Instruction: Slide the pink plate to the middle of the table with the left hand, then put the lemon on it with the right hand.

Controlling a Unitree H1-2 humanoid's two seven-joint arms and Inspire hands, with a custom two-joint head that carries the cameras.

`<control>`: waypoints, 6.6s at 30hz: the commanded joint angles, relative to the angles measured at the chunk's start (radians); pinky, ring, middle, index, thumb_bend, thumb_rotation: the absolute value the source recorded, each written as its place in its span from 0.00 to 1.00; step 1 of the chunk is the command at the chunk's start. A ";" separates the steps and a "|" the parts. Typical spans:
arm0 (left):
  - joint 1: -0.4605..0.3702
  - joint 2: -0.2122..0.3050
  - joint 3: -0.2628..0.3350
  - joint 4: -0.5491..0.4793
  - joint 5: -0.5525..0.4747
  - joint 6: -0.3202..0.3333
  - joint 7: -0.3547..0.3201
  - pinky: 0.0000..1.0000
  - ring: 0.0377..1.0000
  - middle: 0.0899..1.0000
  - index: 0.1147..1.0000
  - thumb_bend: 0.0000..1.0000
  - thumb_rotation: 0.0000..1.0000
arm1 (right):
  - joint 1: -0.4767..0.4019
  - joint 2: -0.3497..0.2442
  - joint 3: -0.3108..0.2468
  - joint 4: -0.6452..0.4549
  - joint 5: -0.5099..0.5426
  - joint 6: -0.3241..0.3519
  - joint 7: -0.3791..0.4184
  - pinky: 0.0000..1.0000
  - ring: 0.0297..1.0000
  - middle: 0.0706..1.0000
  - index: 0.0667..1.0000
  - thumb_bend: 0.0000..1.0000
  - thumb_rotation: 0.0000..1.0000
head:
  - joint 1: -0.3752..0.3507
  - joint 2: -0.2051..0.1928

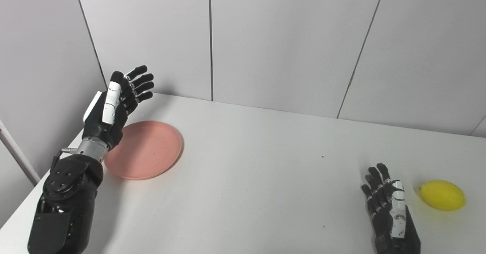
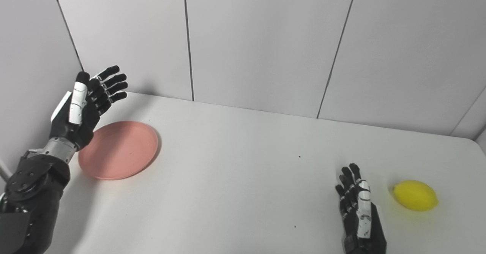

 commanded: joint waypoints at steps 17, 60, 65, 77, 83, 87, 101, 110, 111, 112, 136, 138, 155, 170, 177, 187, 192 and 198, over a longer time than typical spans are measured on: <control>-0.129 0.079 0.094 0.209 -0.042 -0.129 -0.009 0.88 0.87 0.85 0.88 0.90 0.92 | 0.046 0.019 0.011 0.070 0.008 0.004 0.010 1.00 1.00 0.96 1.00 0.66 1.00 | 0.002 -0.002; -0.264 0.154 0.074 1.073 -0.044 -0.527 -0.084 0.84 0.82 0.81 0.82 1.00 0.83 | 0.049 0.026 0.017 0.047 -0.001 0.022 -0.002 1.00 0.98 0.96 0.98 0.69 1.00 | -0.014 0.005; -0.246 0.144 0.070 1.026 -0.050 -0.511 -0.096 0.86 0.85 0.84 0.85 1.00 0.82 | 0.048 0.027 0.017 0.048 0.000 0.019 -0.002 1.00 0.98 0.96 0.98 0.69 1.00 | -0.017 0.005; -0.206 0.117 0.063 0.962 -0.065 -0.491 -0.134 0.99 0.91 0.88 0.89 0.88 0.88 | 0.047 0.028 0.018 0.051 0.000 0.016 -0.001 1.00 0.98 0.96 0.98 0.69 1.00 | -0.019 0.007; -0.202 0.111 0.051 0.996 -0.060 -0.509 -0.148 0.95 0.90 0.86 0.91 0.88 0.88 | 0.048 0.031 0.017 0.048 0.003 0.019 -0.003 1.00 0.98 0.96 0.99 0.69 0.99 | -0.021 0.011; -0.197 0.105 0.038 0.983 -0.051 -0.495 -0.143 0.92 0.88 0.85 0.90 0.84 0.90 | 0.045 0.033 0.017 0.052 0.004 0.020 -0.004 1.00 0.98 0.95 0.98 0.69 0.98 | -0.024 0.010; -0.170 0.088 0.012 0.913 -0.058 -0.456 -0.140 0.94 0.91 0.87 0.94 0.87 0.86 | 0.042 0.036 0.020 0.058 -0.005 0.016 -0.008 1.00 0.98 0.95 0.97 0.69 0.98 | -0.032 0.009; -0.146 0.064 0.016 0.832 -0.067 -0.398 -0.124 0.93 0.91 0.87 0.93 0.85 0.86 | 0.041 0.041 0.022 0.057 -0.010 0.018 -0.016 1.00 0.97 0.95 0.97 0.69 0.98 | -0.032 0.008; -0.140 0.060 0.016 0.809 -0.069 -0.385 -0.123 0.93 0.91 0.87 0.93 0.85 0.85 | 0.041 0.041 0.023 0.057 -0.009 0.018 -0.014 1.00 0.97 0.95 0.97 0.69 0.98 | -0.032 0.009; -0.136 0.056 0.016 0.791 -0.070 -0.375 -0.121 0.92 0.90 0.86 0.92 0.86 0.84 | 0.041 0.041 0.023 0.057 -0.009 0.019 -0.014 1.00 0.97 0.95 0.97 0.69 0.98 | -0.032 0.009; -0.071 -0.021 -0.007 0.578 -0.029 -0.252 -0.042 0.91 0.88 0.84 0.90 0.84 0.85 | 0.043 0.044 0.026 0.050 -0.005 0.024 -0.014 1.00 0.97 0.95 0.97 0.69 0.97 | -0.041 0.015; -0.067 -0.030 -0.013 0.563 -0.021 -0.244 -0.029 0.91 0.87 0.84 0.90 0.83 0.87 | 0.043 0.044 0.026 0.049 -0.005 0.023 -0.013 1.00 0.97 0.95 0.98 0.69 0.97 | -0.044 0.015; -0.042 -0.075 -0.044 0.486 0.010 -0.195 0.019 0.91 0.87 0.85 0.90 0.82 0.87 | 0.041 0.039 0.031 0.058 -0.012 0.014 -0.007 1.00 0.98 0.95 0.98 0.70 0.99 | -0.050 0.016; -0.057 -0.127 -0.070 0.477 0.030 -0.182 0.045 0.90 0.86 0.84 0.87 0.80 0.87 | 0.041 0.047 0.033 0.056 -0.013 0.008 -0.008 1.00 0.98 0.95 0.98 0.69 0.98 | -0.060 0.017; -0.075 -0.144 -0.079 0.503 0.037 -0.182 0.045 0.92 0.88 0.85 0.90 0.81 0.87 | 0.042 0.051 0.034 0.054 -0.016 0.009 -0.011 1.00 0.97 0.95 0.98 0.68 0.97 | -0.062 0.018; -0.068 -0.171 -0.085 0.519 0.039 -0.193 0.040 0.91 0.87 0.84 0.90 0.80 0.87 | 0.043 0.058 0.036 0.047 -0.017 0.016 -0.016 1.00 0.97 0.95 0.98 0.68 0.97 | -0.067 0.021; -0.066 -0.176 -0.096 0.540 0.046 -0.213 0.033 0.88 0.85 0.84 0.89 0.81 0.88 | 0.043 0.058 0.037 0.047 -0.018 0.014 -0.018 1.00 0.97 0.95 0.98 0.69 0.96 | -0.069 0.021; -0.056 -0.180 -0.112 0.536 0.046 -0.212 0.021 0.90 0.88 0.86 0.90 0.80 0.88 | 0.043 0.059 0.040 0.047 -0.025 0.015 -0.021 1.00 0.96 0.95 0.98 0.69 0.96 | -0.068 0.021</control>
